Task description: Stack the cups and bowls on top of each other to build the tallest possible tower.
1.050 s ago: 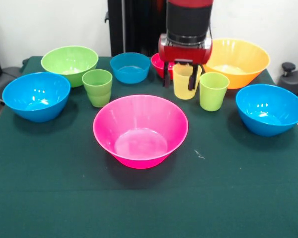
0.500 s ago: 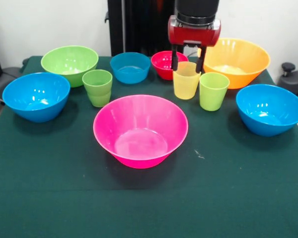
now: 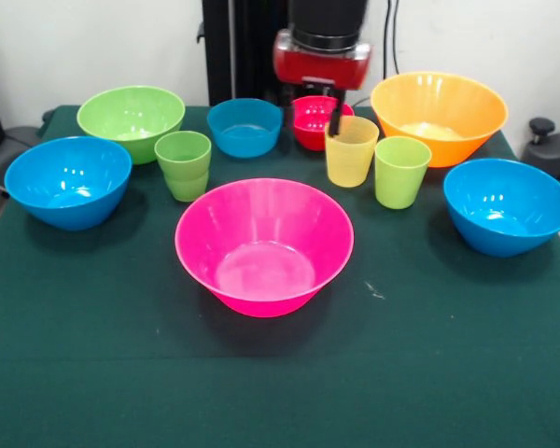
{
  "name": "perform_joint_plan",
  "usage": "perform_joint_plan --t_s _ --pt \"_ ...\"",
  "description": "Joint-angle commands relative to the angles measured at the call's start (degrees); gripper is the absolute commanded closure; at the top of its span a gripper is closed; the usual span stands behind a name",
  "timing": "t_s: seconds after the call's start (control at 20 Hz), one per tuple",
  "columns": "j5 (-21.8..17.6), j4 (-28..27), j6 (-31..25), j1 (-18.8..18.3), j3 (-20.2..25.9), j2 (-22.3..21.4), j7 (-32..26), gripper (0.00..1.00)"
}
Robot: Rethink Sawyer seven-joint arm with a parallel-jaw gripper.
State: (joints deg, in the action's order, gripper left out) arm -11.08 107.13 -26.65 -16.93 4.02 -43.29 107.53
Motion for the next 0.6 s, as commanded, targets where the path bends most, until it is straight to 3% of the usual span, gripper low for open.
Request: perform_joint_plan --t_s 0.05,0.6 --pt "-6.4 -3.4 -2.1 -4.0 2.8 3.9 -6.0 0.00" --pt "-10.0 -4.7 -1.1 -9.6 8.0 6.4 -8.4 0.00"
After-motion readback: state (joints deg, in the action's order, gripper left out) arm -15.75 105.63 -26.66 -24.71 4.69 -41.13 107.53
